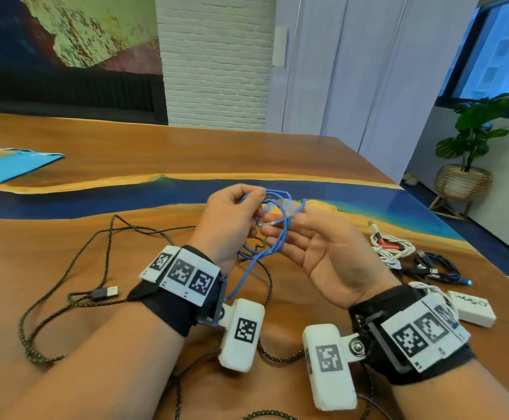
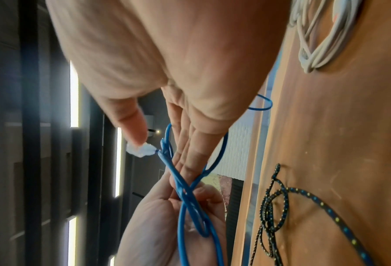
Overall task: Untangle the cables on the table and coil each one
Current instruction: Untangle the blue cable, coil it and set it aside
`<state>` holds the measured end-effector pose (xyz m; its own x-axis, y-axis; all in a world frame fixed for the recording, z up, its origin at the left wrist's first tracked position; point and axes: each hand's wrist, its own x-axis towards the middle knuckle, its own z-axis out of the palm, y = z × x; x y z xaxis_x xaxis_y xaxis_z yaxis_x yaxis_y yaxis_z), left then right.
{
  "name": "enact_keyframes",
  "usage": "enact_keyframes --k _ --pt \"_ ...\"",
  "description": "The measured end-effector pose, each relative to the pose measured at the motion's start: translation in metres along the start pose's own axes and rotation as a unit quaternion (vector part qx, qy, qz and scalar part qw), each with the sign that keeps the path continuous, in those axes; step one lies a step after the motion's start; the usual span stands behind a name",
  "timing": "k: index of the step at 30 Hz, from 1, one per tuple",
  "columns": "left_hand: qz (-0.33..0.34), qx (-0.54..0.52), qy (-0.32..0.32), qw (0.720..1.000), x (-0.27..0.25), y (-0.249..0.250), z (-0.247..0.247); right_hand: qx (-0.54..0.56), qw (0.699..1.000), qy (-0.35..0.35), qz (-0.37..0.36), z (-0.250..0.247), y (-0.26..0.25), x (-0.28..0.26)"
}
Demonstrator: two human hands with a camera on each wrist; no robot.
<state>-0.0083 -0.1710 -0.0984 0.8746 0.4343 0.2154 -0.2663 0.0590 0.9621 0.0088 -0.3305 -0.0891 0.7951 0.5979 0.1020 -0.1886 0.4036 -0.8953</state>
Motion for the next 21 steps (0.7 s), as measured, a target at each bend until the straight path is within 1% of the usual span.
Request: enact_keyframes --k 2,4,6,8,10,13,17,19,21 --pt "0.007 0.005 -0.001 1.000 0.000 0.001 -0.002 -0.053 0.998 -0.011 -0.018 0.001 0.002 0.000" --pt "0.019 0.031 -0.012 0.999 -0.002 0.002 -0.002 -0.088 0.996 0.011 -0.028 -0.001 0.006 0.001" --pt "0.042 0.050 -0.016 0.998 -0.006 0.004 -0.002 -0.077 0.996 0.031 -0.027 -0.003 0.009 0.003" --pt "0.082 0.064 -0.020 0.994 -0.006 0.007 -0.004 -0.046 0.998 0.041 -0.025 -0.006 0.008 0.004" --pt "0.107 0.089 -0.040 0.989 -0.006 0.011 -0.006 -0.013 0.998 0.059 -0.028 -0.008 0.004 0.006" --pt "0.093 0.121 -0.078 0.985 -0.006 0.013 -0.007 0.029 0.995 0.088 -0.028 -0.012 0.001 0.007" --pt "0.045 0.154 -0.130 0.978 -0.008 0.014 -0.011 0.040 0.993 0.108 -0.016 -0.014 0.000 0.007" --pt "0.039 0.157 -0.136 0.977 -0.007 0.013 -0.012 0.040 0.993 0.110 -0.011 -0.014 0.000 0.007" --pt "0.040 0.168 -0.125 0.977 -0.006 0.014 -0.013 0.036 0.994 0.106 -0.008 -0.014 0.000 0.008"
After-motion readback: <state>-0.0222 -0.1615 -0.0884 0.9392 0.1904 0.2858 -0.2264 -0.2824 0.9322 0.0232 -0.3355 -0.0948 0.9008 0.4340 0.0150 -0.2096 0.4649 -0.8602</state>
